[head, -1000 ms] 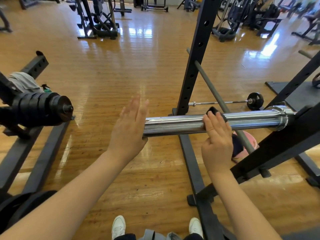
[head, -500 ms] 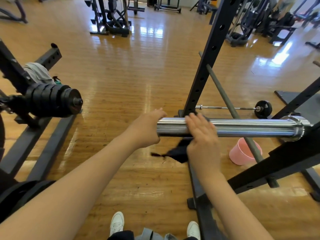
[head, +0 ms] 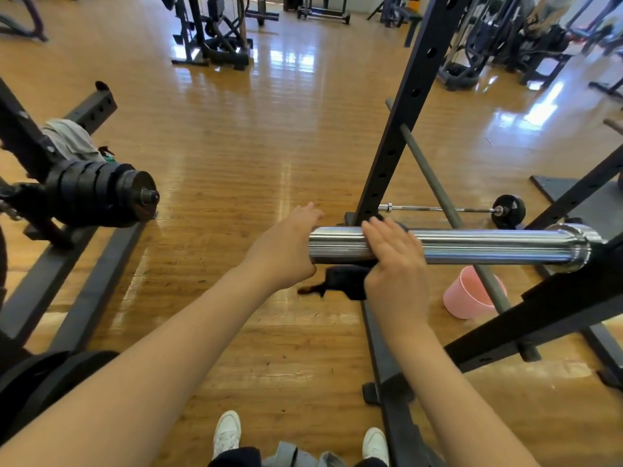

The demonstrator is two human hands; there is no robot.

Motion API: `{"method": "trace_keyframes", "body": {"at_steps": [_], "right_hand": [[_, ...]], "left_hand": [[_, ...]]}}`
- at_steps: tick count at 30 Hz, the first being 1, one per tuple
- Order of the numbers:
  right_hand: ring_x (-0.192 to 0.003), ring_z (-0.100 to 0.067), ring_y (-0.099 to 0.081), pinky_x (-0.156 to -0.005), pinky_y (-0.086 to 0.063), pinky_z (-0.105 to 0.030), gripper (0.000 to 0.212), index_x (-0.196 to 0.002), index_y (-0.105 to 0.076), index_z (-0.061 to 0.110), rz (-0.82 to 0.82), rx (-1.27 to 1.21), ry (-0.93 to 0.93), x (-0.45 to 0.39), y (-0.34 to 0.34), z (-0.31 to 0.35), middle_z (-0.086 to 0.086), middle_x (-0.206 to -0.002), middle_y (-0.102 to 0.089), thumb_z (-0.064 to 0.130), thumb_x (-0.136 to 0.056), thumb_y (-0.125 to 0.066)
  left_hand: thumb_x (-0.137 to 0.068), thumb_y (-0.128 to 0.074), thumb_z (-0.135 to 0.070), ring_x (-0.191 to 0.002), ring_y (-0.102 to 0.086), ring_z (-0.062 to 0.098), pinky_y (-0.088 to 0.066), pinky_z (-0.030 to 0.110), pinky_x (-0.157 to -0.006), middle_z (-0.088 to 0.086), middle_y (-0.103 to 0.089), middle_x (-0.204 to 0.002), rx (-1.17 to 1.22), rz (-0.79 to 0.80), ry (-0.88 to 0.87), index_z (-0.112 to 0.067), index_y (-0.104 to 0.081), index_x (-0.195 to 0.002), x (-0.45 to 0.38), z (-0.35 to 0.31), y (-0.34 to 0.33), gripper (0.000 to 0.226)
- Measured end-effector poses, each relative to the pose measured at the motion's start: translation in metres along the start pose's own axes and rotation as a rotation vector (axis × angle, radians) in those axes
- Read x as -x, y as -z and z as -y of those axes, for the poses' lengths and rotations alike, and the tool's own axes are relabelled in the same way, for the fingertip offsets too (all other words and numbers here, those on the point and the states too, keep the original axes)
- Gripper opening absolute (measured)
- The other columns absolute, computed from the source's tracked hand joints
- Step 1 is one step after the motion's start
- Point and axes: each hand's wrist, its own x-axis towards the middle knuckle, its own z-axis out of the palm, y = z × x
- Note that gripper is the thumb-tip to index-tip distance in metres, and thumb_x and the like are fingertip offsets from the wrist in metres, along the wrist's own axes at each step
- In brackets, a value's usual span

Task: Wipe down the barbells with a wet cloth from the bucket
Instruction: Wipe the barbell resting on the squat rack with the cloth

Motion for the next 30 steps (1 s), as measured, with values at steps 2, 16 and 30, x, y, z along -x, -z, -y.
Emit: {"method": "trace_keyframes", "body": {"at_steps": [2,16,30], "right_hand": [[-0.117,-0.033,-0.056,-0.102,-0.038,-0.054,0.048,-0.117,-0.063,0.0,0.0,0.013,-0.002,0.001,0.002,-0.006,-0.015,-0.119,-0.064,-0.011,-0.072,-0.05],[-0.124,-0.033,-0.05,-0.106,-0.027,-0.051,0.054,-0.124,-0.058,0.0,0.093,0.076,0.104,0.003,-0.015,0.029,-0.017,-0.128,-0.057,-0.01,-0.073,-0.042],[-0.124,-0.032,-0.05,-0.107,-0.024,-0.045,0.053,-0.124,-0.058,-0.003,0.152,0.04,0.115,-0.003,-0.018,0.057,-0.018,-0.128,-0.057,-0.012,-0.072,-0.055]], "left_hand": [[-0.081,-0.068,-0.024,-0.146,-0.001,0.019,-0.008,0.036,-0.117,0.005,-0.004,-0.16,-0.238,-0.063,-0.016,-0.015,-0.018,-0.149,0.004,-0.002,0.001,0.084],[-0.084,-0.059,0.002,-0.146,-0.001,0.012,-0.011,0.031,-0.118,-0.001,-0.004,-0.16,-0.087,-0.074,0.038,-0.015,-0.013,-0.151,0.007,0.0,-0.007,0.083],[-0.091,-0.051,-0.003,-0.145,-0.013,0.01,-0.025,0.029,-0.112,-0.001,-0.016,-0.158,0.124,-0.173,0.014,-0.015,-0.019,-0.15,0.007,0.006,-0.016,0.068]]}}
